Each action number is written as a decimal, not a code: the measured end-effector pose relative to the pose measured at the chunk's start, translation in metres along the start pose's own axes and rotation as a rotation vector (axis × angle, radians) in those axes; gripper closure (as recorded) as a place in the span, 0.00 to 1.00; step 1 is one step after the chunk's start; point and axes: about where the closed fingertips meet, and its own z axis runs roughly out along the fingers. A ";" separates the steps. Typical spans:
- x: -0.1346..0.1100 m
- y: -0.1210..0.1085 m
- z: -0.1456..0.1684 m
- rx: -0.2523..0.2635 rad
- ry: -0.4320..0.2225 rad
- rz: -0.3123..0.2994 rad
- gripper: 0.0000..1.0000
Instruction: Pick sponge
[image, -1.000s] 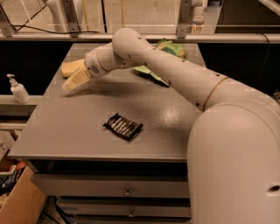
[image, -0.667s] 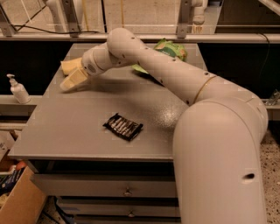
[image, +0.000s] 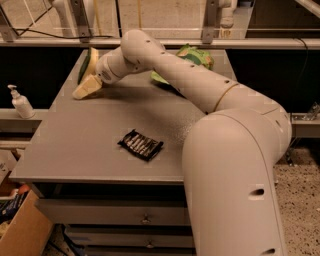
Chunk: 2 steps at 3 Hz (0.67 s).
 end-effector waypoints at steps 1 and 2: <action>0.001 -0.003 -0.005 0.006 0.004 0.004 0.65; 0.001 -0.003 -0.005 0.006 0.004 0.004 0.87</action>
Offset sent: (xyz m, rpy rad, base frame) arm 0.0017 -0.0745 0.0273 0.0164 0.0273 -0.0850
